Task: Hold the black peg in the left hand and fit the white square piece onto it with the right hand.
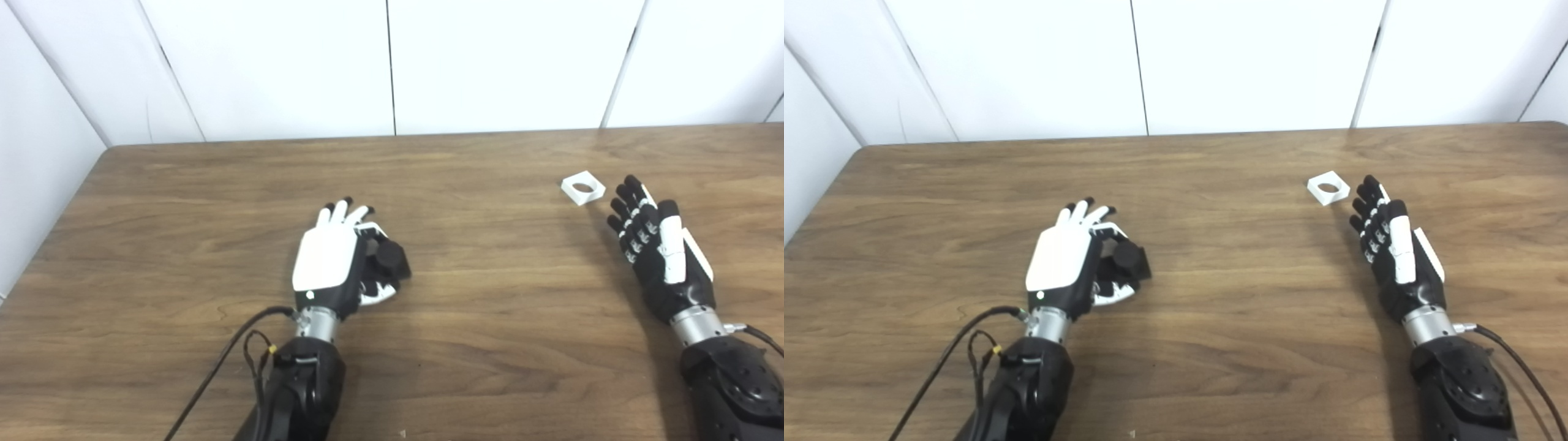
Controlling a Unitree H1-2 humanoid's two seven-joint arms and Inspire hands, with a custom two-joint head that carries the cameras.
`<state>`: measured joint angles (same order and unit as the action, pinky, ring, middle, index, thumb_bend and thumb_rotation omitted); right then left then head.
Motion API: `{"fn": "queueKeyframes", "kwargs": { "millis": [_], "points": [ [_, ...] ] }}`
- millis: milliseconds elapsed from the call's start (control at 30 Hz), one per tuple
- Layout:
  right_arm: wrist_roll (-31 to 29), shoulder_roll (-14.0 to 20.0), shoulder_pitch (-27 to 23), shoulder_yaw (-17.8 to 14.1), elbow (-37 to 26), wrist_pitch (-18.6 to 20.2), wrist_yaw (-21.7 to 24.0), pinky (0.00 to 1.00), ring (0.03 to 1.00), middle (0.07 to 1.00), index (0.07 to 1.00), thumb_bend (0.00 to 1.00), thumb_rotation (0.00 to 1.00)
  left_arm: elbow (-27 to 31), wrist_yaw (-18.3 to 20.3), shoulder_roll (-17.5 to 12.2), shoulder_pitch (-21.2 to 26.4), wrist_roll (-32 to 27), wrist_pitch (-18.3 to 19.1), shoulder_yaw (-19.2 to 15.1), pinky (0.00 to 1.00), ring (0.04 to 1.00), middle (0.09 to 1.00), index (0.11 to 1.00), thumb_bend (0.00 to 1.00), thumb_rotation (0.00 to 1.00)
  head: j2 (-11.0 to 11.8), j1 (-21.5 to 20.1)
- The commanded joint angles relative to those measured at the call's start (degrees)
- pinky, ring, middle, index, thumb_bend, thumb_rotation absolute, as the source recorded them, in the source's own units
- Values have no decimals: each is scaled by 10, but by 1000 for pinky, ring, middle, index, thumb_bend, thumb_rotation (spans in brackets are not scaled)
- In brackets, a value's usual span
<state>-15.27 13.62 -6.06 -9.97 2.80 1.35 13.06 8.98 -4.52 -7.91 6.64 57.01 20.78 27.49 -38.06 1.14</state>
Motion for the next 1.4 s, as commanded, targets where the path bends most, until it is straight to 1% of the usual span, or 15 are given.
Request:
{"fn": "queueKeyframes", "kwargs": {
  "millis": [0,267,433,500,600,800,1133,1367],
  "points": [
    [-5,-14,13,6,8,-4,-2,1000,1000,1000,1000,633,1000,14,25,3,-13,3,-18,16,1000,981,883,487,522,74,0,0],
    [0,-16,15,6,-4,3,-9,1000,1000,1000,1000,610,1000,54,59,8,-39,11,-29,33,1000,992,892,488,522,74,-5,-12],
    [-4,-19,16,6,-8,6,-8,1000,1000,1000,1000,607,1000,75,81,8,-54,38,-33,50,999,981,885,489,523,75,-7,-16],
    [-3,-19,16,7,-10,7,-8,1000,1000,1000,1000,610,1000,83,87,11,-61,35,-36,52,1000,987,888,489,523,73,-8,-18],
    [0,-20,16,9,-12,9,-10,1000,1000,1000,1000,616,1000,92,92,17,-74,26,-43,50,1000,993,892,489,523,71,-11,-20],
    [6,-23,17,11,-15,10,-16,1000,1000,1000,1000,626,1000,108,111,23,-88,32,-50,47,1000,1000,896,489,523,70,-14,-22],
    [8,-17,19,15,-22,13,-17,1000,1000,1000,1000,625,1000,123,140,27,-100,38,-49,39,1000,1000,901,490,522,73,-19,-23],
    [4,-19,19,13,-23,18,-18,1000,1000,1000,1000,621,1000,127,149,31,-110,46,-53,33,1000,1000,898,490,522,74,-22,-20]
  ]
}}
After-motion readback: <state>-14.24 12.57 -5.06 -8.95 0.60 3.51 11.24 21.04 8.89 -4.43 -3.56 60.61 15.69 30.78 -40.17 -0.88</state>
